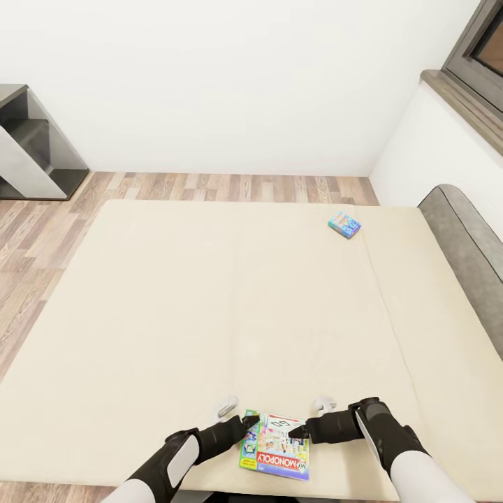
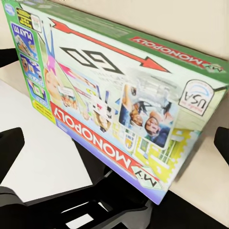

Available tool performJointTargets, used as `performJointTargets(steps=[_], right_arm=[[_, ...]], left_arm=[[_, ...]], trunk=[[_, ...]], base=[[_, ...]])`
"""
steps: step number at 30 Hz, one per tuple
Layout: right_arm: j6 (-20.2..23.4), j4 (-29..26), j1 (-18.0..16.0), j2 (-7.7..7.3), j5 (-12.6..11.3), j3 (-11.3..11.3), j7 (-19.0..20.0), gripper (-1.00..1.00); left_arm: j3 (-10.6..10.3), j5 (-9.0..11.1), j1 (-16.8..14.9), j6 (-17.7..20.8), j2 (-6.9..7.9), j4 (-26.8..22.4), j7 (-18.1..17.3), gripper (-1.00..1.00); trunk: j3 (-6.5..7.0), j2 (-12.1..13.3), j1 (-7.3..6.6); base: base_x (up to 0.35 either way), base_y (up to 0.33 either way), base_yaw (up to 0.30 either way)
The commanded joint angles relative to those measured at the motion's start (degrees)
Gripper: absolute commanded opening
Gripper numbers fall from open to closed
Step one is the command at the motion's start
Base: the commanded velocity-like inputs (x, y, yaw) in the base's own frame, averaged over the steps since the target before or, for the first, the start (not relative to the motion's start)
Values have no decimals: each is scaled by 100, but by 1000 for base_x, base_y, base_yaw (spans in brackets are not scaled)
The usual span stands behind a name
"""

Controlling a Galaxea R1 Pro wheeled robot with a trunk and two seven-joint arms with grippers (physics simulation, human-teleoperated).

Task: Put all the toys in the child's room - the three board games (two on the bed and one on the table), the two jigsaw puzzles on the table, and the tennis ball on the table - inside the toy box on the table in the child's room.

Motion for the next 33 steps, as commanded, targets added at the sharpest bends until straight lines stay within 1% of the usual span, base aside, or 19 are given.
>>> performJointTargets(steps=[1,10,15,21,33], right_arm=[[30,-8,-2,4,52,-40,40,100],[26,-8,-2,3,49,-43,24,100],[25,-8,-2,7,53,-47,5,100],[25,-9,-2,11,55,-49,-7,100],[24,-8,-2,11,53,-50,-9,100]], left_arm=[[-16,43,4,28,15,-6,11,100],[4,60,22,27,82,-11,164,100],[11,76,31,26,106,-13,367,100],[19,89,60,26,123,-13,506,100],[34,128,121,71,205,-14,562,100]], trunk=[[-4,-3,1],[-4,-3,1],[-4,-3,1],[-4,-3,1],[-4,-3,1]], base=[[0,0,0],[0,0,0],[0,0,0],[0,0,0],[0,0,0]])
